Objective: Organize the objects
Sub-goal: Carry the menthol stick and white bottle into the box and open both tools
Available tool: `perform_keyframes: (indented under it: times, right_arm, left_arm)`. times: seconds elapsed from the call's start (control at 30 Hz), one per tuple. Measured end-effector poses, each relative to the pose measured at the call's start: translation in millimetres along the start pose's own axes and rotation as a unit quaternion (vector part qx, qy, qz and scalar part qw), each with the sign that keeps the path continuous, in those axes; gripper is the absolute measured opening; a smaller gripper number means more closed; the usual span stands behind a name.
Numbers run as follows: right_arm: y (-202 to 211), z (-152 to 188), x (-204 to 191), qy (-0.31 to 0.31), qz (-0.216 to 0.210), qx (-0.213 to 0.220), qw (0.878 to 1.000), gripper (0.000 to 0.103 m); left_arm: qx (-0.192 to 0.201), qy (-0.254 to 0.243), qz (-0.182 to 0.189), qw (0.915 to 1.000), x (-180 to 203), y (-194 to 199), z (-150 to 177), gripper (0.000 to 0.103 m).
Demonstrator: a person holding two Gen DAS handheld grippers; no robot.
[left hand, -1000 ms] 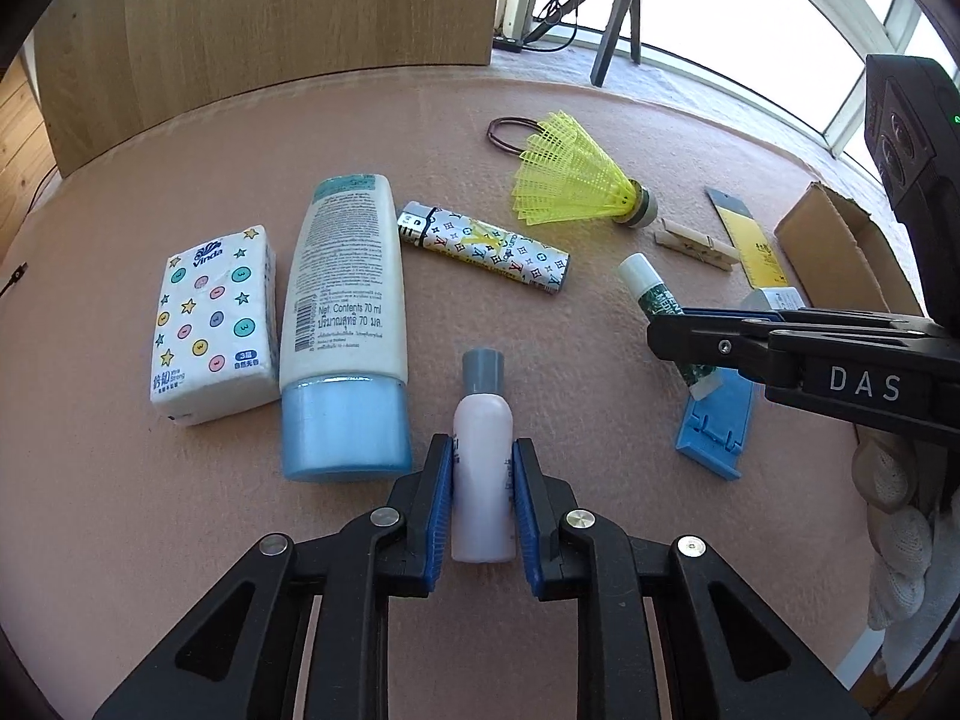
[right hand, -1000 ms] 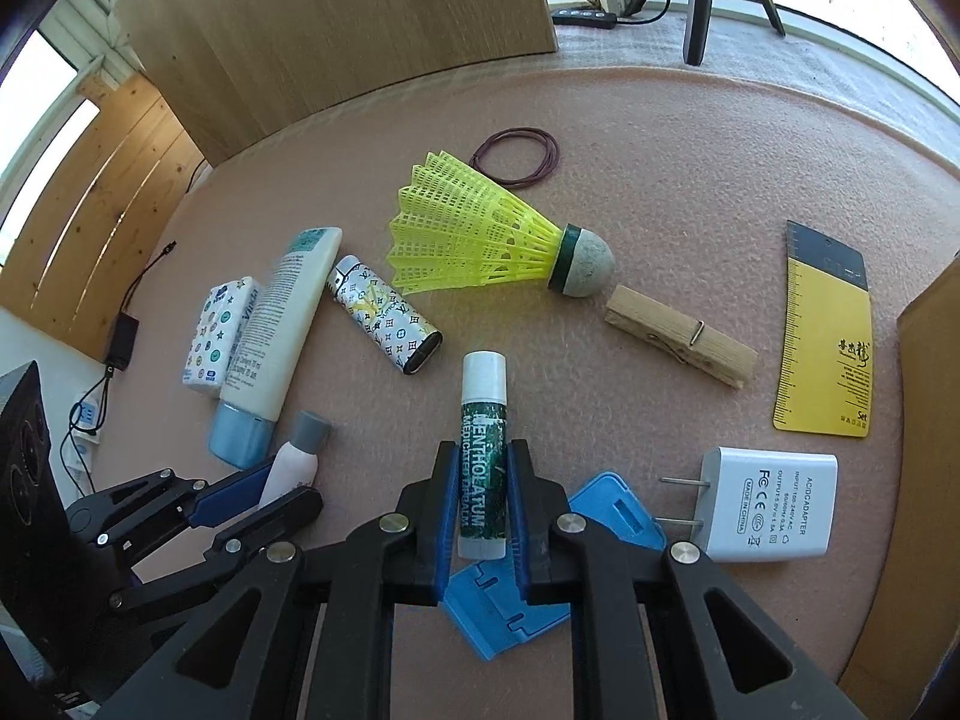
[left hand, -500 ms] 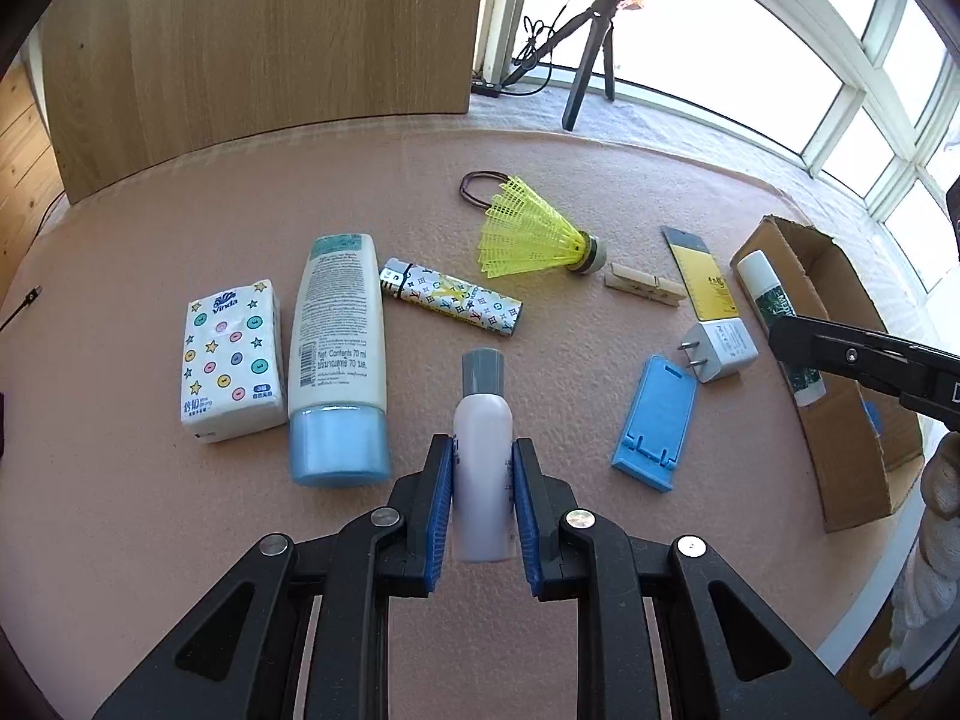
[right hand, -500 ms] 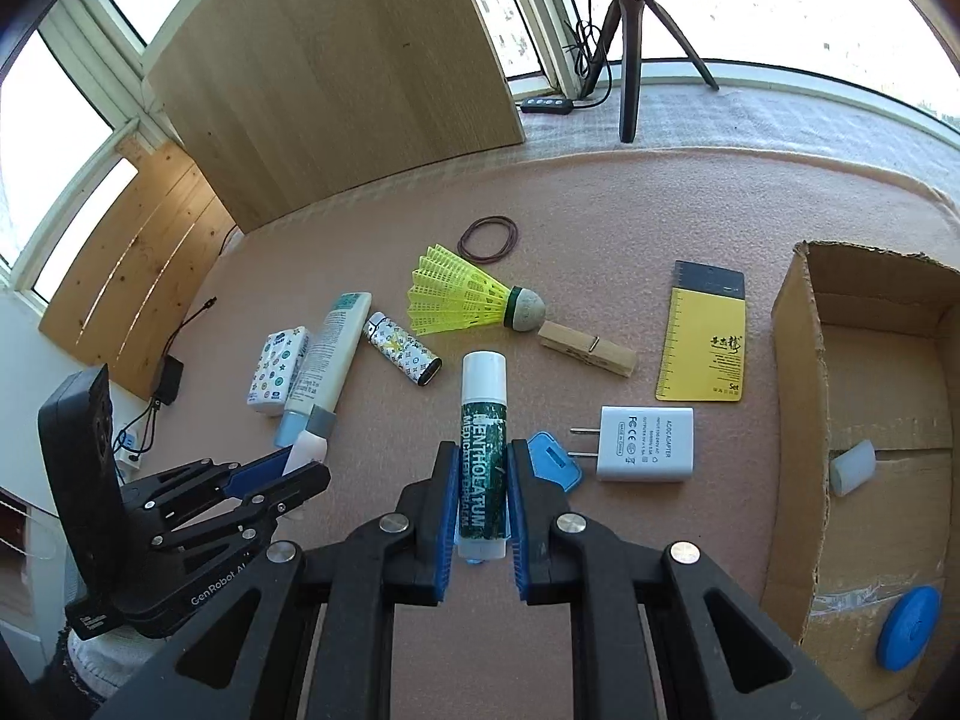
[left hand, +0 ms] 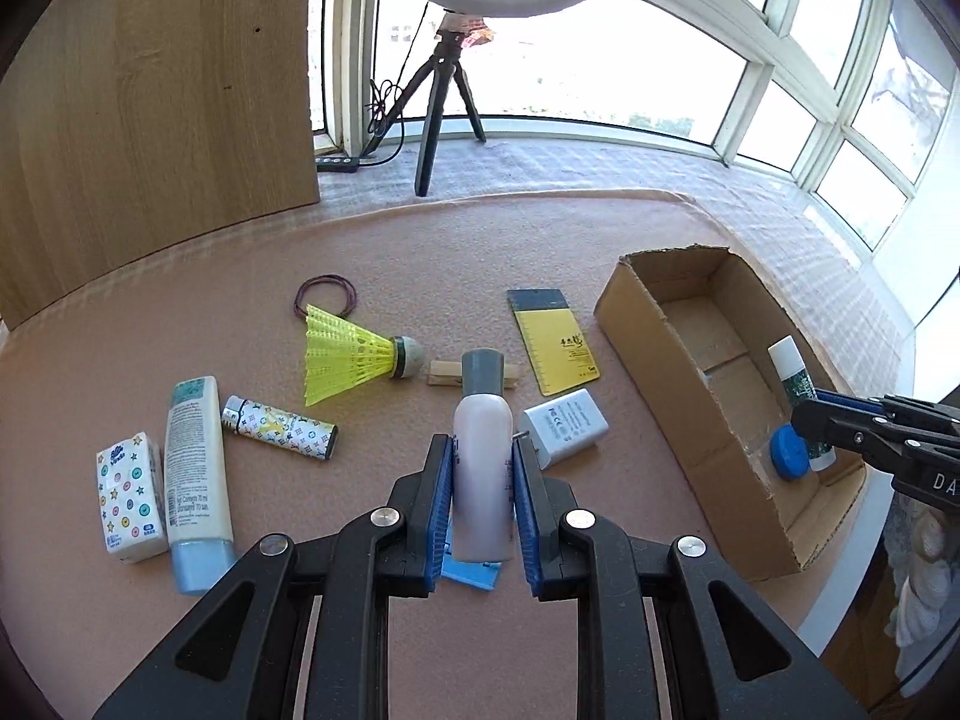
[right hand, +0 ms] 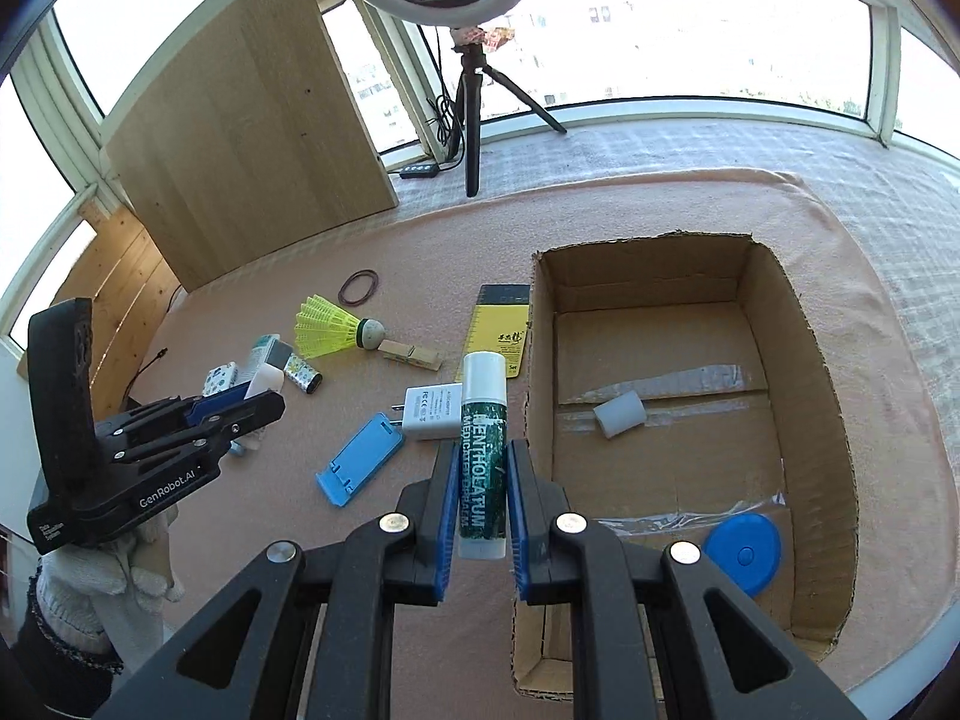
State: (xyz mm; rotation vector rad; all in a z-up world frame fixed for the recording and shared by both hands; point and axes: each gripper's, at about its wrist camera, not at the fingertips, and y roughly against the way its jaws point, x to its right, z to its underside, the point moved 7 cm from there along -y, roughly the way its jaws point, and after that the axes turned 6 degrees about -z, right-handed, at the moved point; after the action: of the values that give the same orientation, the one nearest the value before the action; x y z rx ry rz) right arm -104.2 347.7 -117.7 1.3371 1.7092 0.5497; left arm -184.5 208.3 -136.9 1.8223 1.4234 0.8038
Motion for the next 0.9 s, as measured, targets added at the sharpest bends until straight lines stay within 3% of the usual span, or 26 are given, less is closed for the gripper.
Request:
perform_keyframes:
  times: [0.53, 0.9]
  right_arm:
    - [23, 31, 57, -0.038, 0.032, -0.004, 0.999, 0.014]
    - [22, 41, 74, -0.051, 0.035, -0.010, 0.998, 0.014]
  left_arm:
    - [0.003, -0.077, 0.057, 0.9954, 124, -33, -36, 0.021]
    - [-0.013, -0.102, 0.069, 0.9922, 167, -51, -29, 0.021]
